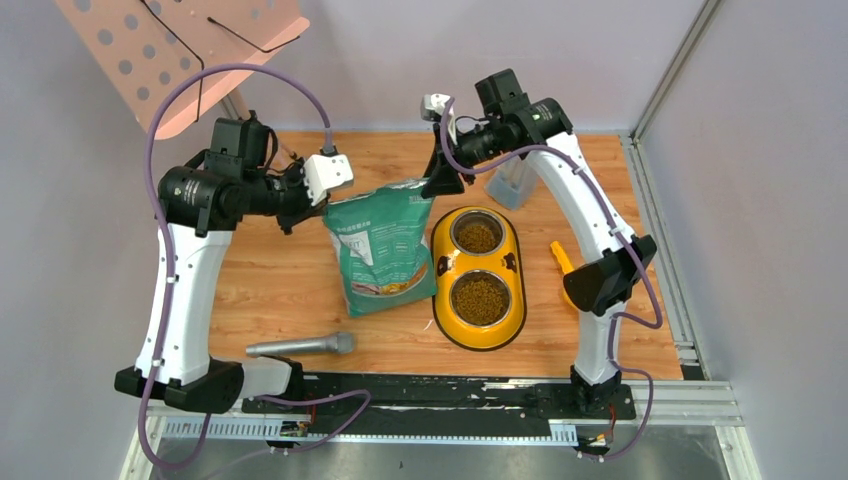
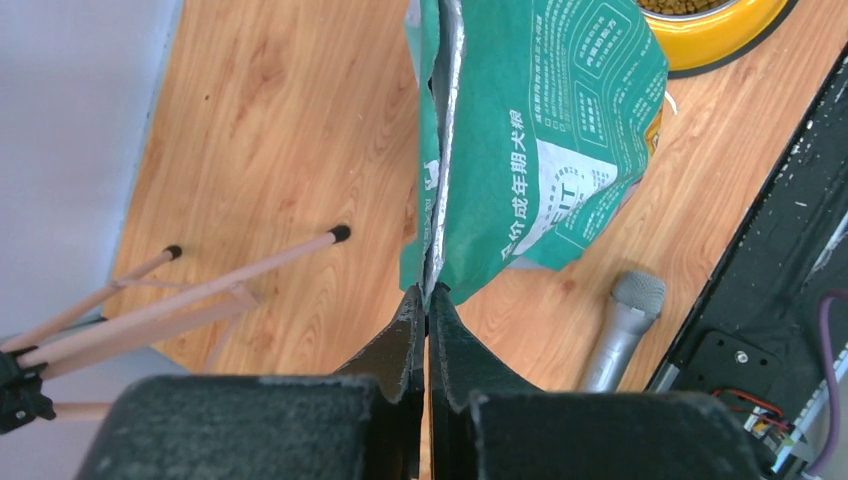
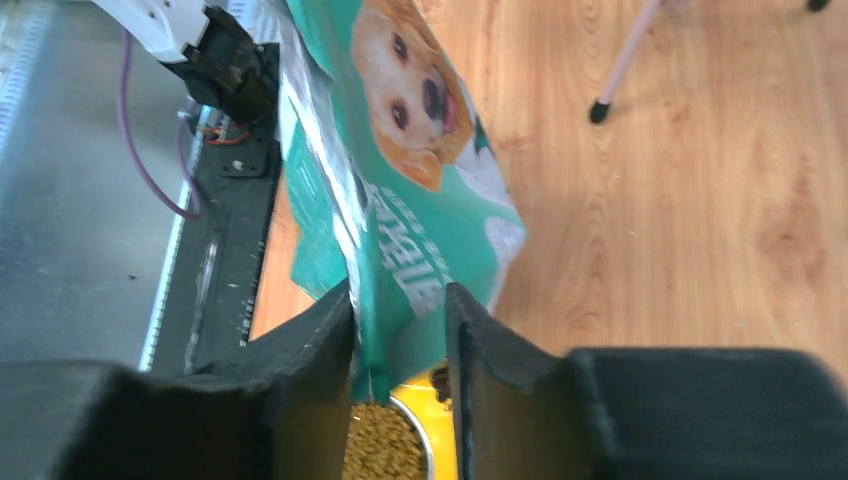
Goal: Serve the pet food
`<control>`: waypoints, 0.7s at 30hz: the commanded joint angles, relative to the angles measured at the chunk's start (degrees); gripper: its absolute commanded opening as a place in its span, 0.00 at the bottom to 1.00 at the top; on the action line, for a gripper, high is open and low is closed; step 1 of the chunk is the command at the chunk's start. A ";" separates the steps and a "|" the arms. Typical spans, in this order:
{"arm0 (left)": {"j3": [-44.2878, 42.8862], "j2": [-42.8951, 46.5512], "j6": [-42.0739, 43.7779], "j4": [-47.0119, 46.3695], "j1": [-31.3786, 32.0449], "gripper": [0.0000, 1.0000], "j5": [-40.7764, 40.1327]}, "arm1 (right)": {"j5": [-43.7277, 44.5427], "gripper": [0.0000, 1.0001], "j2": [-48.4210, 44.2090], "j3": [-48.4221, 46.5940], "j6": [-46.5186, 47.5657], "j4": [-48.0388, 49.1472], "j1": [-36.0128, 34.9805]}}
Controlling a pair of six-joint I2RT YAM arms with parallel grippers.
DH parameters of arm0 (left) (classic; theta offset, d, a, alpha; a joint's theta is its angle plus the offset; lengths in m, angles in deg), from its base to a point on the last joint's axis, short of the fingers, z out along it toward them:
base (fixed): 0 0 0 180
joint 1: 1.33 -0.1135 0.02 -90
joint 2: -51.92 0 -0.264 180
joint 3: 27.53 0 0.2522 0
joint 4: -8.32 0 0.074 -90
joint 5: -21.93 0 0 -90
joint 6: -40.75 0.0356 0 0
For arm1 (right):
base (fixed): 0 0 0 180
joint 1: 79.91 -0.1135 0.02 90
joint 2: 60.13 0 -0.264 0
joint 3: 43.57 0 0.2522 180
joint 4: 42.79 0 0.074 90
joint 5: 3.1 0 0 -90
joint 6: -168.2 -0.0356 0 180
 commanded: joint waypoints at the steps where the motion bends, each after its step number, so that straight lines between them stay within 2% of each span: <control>1: -0.26 0.40 -0.60 3.24 -0.53 0.00 -0.81 | -1.33 0.45 -5.36 -0.43 -0.37 2.99 3.70; 3: -0.15 0.43 -0.93 2.98 -0.53 0.00 -0.56 | -2.21 0.50 -6.69 0.72 0.40 3.17 4.06; 5: -0.12 0.37 -1.06 2.80 -0.53 0.00 -0.45 | -1.52 0.50 -8.10 2.36 2.62 3.08 4.06; 11: -0.20 0.31 -1.39 2.25 -0.53 0.00 -0.23 | -0.74 0.36 -7.63 3.31 4.06 3.85 4.03; 12: -0.27 0.30 -1.38 2.14 -0.53 0.00 -0.27 | -0.81 0.37 -7.37 3.34 3.41 4.36 4.07; 17: -0.63 0.41 -1.31 2.11 -0.53 0.00 -0.36 | -0.79 0.57 -7.27 4.43 0.89 7.41 3.98; 21: -0.16 0.56 -0.99 1.89 -0.53 0.00 -0.60 | -0.93 0.58 -7.25 5.64 0.98 8.66 3.99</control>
